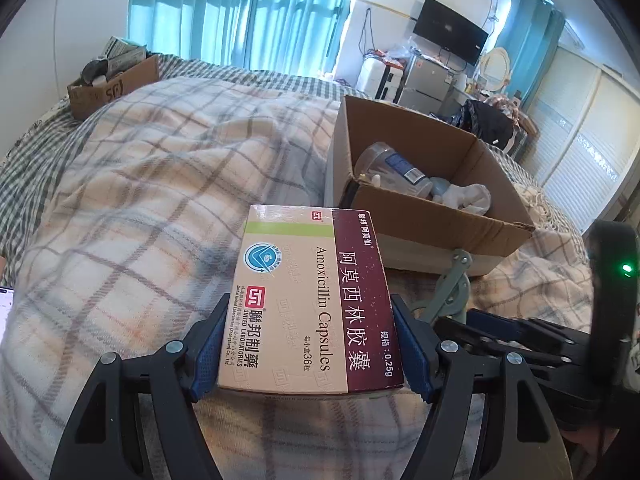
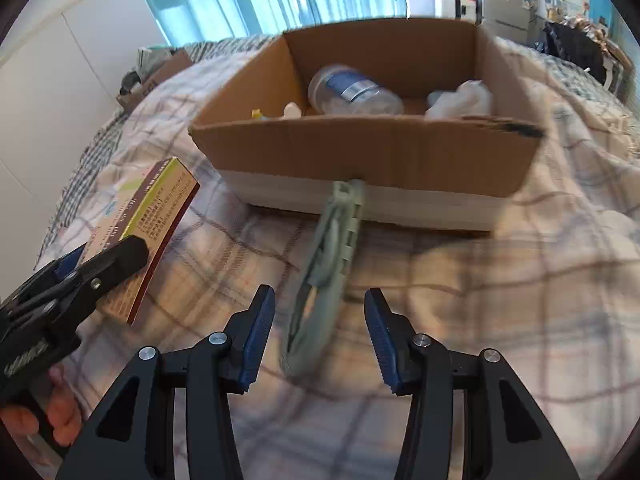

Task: Organize objects
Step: 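Carry the medicine box and green clip over the box while both grippers open to drop them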

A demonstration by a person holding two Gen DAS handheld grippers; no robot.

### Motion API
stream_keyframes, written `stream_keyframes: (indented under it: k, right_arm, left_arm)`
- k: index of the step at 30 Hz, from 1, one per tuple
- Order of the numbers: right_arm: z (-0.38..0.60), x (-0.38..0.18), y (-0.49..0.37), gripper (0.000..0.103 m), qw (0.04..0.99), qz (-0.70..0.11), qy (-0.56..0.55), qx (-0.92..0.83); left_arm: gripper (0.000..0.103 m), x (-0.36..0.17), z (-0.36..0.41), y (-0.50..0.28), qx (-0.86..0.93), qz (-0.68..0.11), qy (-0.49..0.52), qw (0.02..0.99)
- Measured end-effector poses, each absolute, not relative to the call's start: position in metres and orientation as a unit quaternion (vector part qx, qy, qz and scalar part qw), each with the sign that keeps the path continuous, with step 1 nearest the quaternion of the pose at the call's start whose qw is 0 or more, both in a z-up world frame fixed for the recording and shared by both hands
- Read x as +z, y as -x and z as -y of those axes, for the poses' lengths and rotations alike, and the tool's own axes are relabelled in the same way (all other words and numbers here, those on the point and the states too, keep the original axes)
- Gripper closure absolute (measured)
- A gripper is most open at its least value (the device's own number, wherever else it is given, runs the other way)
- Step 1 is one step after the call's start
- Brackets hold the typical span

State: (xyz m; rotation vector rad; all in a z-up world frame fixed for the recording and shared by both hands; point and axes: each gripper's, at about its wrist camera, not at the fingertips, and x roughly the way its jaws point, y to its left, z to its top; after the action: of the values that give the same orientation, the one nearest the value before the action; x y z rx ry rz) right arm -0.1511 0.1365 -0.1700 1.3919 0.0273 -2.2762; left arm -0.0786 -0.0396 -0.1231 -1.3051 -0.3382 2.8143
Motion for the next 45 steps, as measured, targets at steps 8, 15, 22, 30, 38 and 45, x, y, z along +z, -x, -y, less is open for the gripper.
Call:
stream_keyframes:
  k: [8, 15, 22, 30, 38, 45]
  right_arm:
    - [-0.123, -0.166, 0.143, 0.092, 0.228, -0.046, -0.488, -0.841]
    - [-0.153, -0.082, 0.118, 0.092, 0.226, -0.053, -0.395, -0.889]
    - [-0.180, 0.010, 0.137, 0.092, 0.207, -0.049, -0.312, -0.926]
    - [-0.173, 0.011, 0.207, 0.092, 0.178, -0.081, -0.337, -0.921]
    - [-0.163, -0.065, 0.274, 0.092, 0.176, -0.096, -0.419, -0.886]
    - [-0.167, -0.099, 0.298, 0.091, 0.190, -0.068, -0.434, -0.878]
  left_arm:
    - [0.028, -0.118, 0.039, 0.073, 0.903, 0.110, 0.414, 0.013]
    - [0.028, -0.079, 0.030, 0.063, 0.917, 0.112, 0.381, 0.025]
    - [0.028, -0.013, 0.006, 0.094, 0.941, 0.092, 0.321, 0.046]
    - [0.028, -0.005, -0.019, 0.172, 0.942, 0.076, 0.321, 0.065]
    - [0.028, -0.066, -0.029, 0.225, 0.920, 0.066, 0.381, 0.070]
    - [0.028, -0.096, -0.031, 0.242, 0.910, 0.070, 0.403, 0.075]
